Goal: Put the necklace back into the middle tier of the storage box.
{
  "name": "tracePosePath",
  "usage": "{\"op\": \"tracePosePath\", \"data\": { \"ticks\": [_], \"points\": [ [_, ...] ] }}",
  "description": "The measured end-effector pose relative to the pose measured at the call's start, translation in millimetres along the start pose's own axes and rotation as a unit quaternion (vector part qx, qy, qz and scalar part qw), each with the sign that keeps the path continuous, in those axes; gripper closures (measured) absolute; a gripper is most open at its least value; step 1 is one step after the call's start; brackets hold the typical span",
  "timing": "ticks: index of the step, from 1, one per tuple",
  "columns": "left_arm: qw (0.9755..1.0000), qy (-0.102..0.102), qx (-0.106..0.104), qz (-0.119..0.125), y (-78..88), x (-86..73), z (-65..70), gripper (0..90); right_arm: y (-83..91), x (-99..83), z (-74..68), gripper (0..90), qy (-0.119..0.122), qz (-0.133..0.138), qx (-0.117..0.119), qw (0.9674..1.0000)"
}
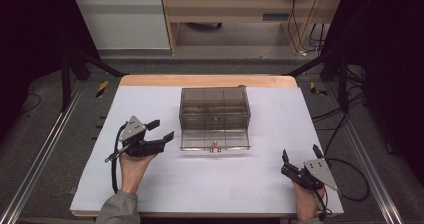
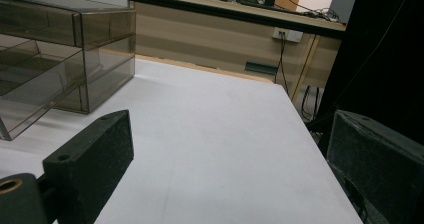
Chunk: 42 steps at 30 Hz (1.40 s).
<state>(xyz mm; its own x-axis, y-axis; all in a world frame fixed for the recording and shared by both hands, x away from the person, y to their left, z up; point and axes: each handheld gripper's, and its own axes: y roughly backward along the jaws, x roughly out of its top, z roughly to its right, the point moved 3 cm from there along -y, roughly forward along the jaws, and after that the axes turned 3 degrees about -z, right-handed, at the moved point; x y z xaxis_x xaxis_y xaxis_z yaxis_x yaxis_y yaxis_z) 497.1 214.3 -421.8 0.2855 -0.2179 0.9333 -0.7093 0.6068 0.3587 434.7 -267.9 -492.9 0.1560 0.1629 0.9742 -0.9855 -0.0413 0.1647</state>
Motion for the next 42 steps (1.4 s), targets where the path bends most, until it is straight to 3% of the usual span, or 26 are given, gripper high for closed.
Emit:
{"op": "tracePosePath", "data": {
  "ticks": [1,2,3,4,7,10,12,16,23,24,26,35,42],
  "points": [
    [1.0,0.0,0.0,0.0,0.0,0.0,0.0,22.7,0.0,0.0,0.0,4.9,0.0,0.0,0.0,1.0],
    [0.9998,0.004,0.019,0.007,8.2,-3.4,-5.9,20.0,0.2,0.0,0.0,4.9,0.0,0.001,0.0,1.0],
    [0.9998,0.004,0.019,0.007,8.2,-3.4,-5.9,18.3,0.2,0.0,0.0,4.9,0.0,0.001,0.0,1.0],
    [0.9993,0.005,0.036,0.009,16.1,-6.7,-11.3,17.3,0.1,0.0,0.1,4.9,0.0,0.001,-0.001,1.0],
    [0.9989,0.007,0.044,0.016,24.1,-10.7,-16.1,15.6,0.1,0.0,0.0,4.9,-0.001,0.001,-0.001,1.0],
    [0.9968,0.001,0.075,0.027,38.5,-21.3,-24.2,11.9,0.3,0.0,0.0,4.9,0.0,0.002,-0.001,1.0],
    [0.9963,0.0,0.081,0.029,42.2,-24.8,-26.2,10.0,0.5,0.0,0.0,4.9,0.0,0.003,-0.002,1.0],
    [0.9933,0.011,0.105,0.047,57.4,-44.3,-36.0,7.6,0.5,-0.1,0.0,4.9,0.0,0.003,-0.002,1.0],
    [0.9893,0.021,0.129,0.064,67.0,-64.6,-44.1,7.1,0.8,0.0,-0.2,4.9,0.001,0.005,-0.002,1.0],
    [0.9871,0.017,0.144,0.068,68.5,-71.2,-45.5,7.1,0.9,0.0,-0.1,4.9,0.0,0.005,-0.002,1.0],
    [0.9857,0.015,0.152,0.071,69.3,-75.8,-46.3,7.1,0.9,0.0,-0.1,4.9,0.0,0.005,-0.002,1.0],
    [0.9807,0.016,0.167,0.099,74.8,-88.9,-48.3,7.2,1.0,-0.1,0.2,4.9,0.0,0.005,-0.003,1.0],
    [0.981,0.009,0.166,0.099,74.6,-92.5,-47.4,7.2,1.0,-0.1,0.4,4.9,-0.002,0.004,-0.002,1.0]
  ]
}}
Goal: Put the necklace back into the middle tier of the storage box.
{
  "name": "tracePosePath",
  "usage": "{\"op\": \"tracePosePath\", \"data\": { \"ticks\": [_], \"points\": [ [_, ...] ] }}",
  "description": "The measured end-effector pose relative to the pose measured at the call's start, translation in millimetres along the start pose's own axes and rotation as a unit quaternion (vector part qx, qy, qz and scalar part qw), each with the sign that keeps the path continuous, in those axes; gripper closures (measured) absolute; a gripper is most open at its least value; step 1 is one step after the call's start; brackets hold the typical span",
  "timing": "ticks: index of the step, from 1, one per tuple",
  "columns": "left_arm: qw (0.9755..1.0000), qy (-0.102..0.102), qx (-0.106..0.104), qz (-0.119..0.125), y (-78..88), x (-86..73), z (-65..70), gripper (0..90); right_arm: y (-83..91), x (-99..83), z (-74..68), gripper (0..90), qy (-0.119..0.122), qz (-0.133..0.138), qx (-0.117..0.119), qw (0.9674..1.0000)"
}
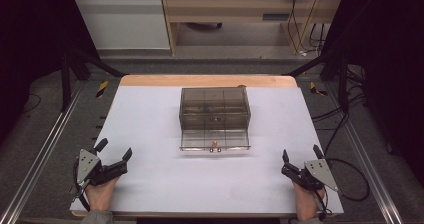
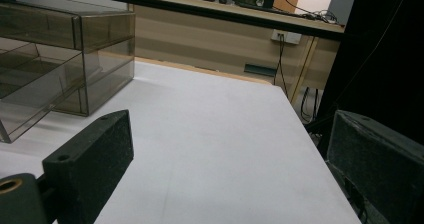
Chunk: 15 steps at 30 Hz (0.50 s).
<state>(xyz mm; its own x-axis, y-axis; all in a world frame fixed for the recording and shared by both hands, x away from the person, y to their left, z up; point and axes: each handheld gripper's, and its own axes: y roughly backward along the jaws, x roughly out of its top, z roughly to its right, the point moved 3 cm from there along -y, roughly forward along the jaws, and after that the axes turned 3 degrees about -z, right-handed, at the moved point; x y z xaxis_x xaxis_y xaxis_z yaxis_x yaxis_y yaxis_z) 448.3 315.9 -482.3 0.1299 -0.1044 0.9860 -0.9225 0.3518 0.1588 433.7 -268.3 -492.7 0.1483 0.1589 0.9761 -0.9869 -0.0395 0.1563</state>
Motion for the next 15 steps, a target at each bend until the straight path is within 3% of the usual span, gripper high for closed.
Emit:
{"op": "tracePosePath", "data": {
  "ticks": [15],
  "points": [
    [1.0,0.005,-0.003,-0.003,-0.4,-2.2,1.0,7.2,-0.2,0.0,0.1,5.0,-0.001,0.0,0.0,1.0]
  ]
}}
